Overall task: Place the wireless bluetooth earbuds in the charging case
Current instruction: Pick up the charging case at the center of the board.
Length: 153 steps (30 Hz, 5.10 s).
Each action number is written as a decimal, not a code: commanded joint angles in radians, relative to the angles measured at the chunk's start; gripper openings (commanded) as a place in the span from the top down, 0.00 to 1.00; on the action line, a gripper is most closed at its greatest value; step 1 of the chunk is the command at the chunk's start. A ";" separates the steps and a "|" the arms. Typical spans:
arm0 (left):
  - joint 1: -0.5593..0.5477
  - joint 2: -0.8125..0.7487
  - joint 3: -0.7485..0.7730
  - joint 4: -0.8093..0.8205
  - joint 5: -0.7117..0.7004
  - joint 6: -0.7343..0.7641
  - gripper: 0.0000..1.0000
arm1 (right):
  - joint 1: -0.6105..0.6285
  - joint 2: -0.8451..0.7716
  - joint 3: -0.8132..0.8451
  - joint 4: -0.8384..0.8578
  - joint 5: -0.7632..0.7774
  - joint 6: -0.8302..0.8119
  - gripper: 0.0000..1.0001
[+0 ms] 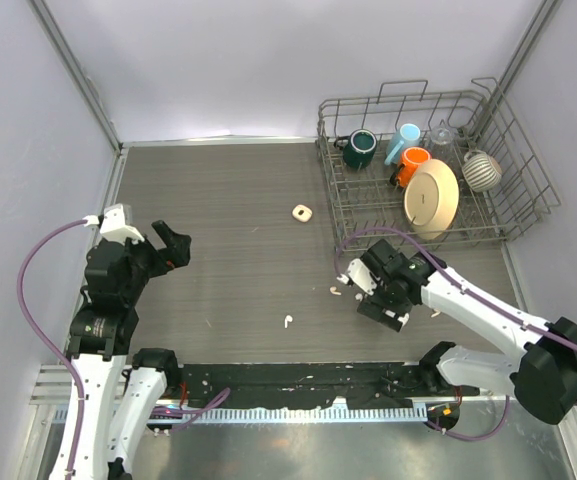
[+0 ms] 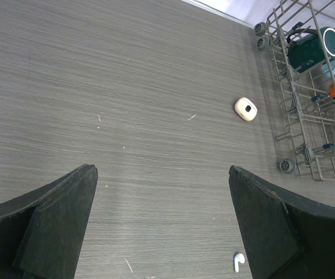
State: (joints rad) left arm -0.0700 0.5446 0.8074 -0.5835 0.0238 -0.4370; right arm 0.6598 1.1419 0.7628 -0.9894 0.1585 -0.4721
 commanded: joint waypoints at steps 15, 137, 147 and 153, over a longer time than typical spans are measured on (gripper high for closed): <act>-0.022 -0.023 0.004 0.034 -0.005 0.015 0.00 | 0.000 -0.034 -0.080 0.043 -0.016 -0.092 0.11; -0.071 -0.006 -0.214 0.410 0.723 -0.377 0.00 | 0.498 0.171 0.363 0.726 -0.258 0.276 0.99; -0.102 0.049 -0.192 0.378 0.783 -0.319 0.03 | 0.500 0.174 0.368 0.742 -0.272 0.268 0.99; -0.168 0.095 -0.148 0.265 0.711 -0.230 0.05 | 0.497 0.180 0.379 0.742 -0.257 0.263 0.99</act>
State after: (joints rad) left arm -0.1951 0.6136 0.5995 -0.2615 0.7597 -0.7414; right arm 1.1557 1.3228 1.1179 -0.3065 -0.0967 -0.1932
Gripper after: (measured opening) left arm 0.955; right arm 0.544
